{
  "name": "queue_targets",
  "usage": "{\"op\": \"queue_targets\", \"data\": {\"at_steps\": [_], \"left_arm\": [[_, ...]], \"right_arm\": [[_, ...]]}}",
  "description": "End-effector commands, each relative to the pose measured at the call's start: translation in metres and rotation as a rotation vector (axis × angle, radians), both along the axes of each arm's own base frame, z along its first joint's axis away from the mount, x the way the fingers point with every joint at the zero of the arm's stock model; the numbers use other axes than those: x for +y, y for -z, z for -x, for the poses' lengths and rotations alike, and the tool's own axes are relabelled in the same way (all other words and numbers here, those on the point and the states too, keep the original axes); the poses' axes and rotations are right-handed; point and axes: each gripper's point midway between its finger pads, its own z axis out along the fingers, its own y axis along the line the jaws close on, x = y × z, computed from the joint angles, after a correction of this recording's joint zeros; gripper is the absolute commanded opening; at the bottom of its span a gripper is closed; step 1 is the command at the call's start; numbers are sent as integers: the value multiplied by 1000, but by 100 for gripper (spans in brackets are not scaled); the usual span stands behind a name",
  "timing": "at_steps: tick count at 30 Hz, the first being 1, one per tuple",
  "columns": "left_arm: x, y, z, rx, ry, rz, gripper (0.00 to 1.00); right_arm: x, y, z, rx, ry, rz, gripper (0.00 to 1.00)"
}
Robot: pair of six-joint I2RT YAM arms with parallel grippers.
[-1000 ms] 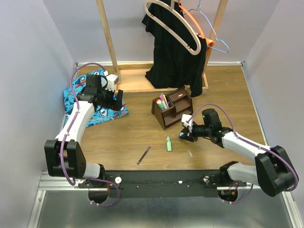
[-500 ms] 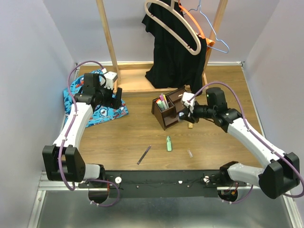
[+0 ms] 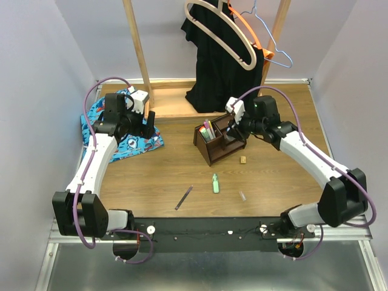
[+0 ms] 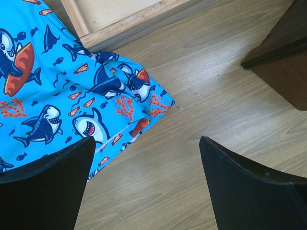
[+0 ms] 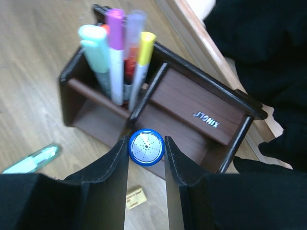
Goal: Sort the stationery into containers
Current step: Place the stationery in the storage box.
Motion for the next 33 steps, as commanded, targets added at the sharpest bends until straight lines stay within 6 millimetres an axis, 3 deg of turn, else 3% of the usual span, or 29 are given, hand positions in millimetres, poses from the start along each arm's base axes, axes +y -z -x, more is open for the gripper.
{"op": "queue_targets", "data": {"at_steps": [1, 16, 33], "left_arm": [[-1, -6, 3, -22, 2, 9, 99], [5, -5, 1, -19, -18, 15, 99], [9, -5, -1, -17, -32, 15, 99]], "right_arm": [[-4, -12, -34, -61, 109, -1, 0], [-22, 8, -51, -34, 211, 2, 1], [-26, 26, -48, 13, 229, -6, 1]]}}
